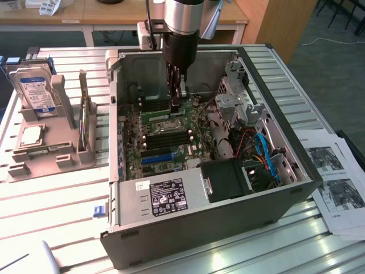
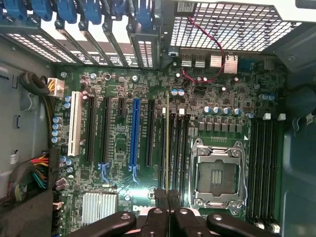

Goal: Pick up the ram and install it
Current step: 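Insert the ram into the slot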

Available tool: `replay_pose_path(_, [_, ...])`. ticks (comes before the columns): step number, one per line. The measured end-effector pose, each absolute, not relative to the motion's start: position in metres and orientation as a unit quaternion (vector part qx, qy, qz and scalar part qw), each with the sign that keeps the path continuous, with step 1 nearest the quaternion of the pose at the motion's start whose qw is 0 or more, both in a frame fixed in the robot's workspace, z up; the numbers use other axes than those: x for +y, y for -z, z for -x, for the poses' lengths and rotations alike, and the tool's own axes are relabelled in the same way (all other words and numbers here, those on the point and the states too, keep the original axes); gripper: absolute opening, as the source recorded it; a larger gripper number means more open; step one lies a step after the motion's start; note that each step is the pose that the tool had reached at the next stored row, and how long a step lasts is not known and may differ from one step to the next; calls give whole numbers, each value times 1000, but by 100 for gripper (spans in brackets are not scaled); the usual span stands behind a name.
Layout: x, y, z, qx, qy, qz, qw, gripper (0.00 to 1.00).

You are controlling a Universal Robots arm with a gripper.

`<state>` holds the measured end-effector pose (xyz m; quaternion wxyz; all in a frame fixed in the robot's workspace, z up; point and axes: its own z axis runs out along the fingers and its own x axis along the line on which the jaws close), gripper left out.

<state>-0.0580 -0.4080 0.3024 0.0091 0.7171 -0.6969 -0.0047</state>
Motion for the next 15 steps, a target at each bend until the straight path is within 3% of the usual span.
replay_pose_path(15, [-408, -294, 57, -705, 5, -709, 9, 11])
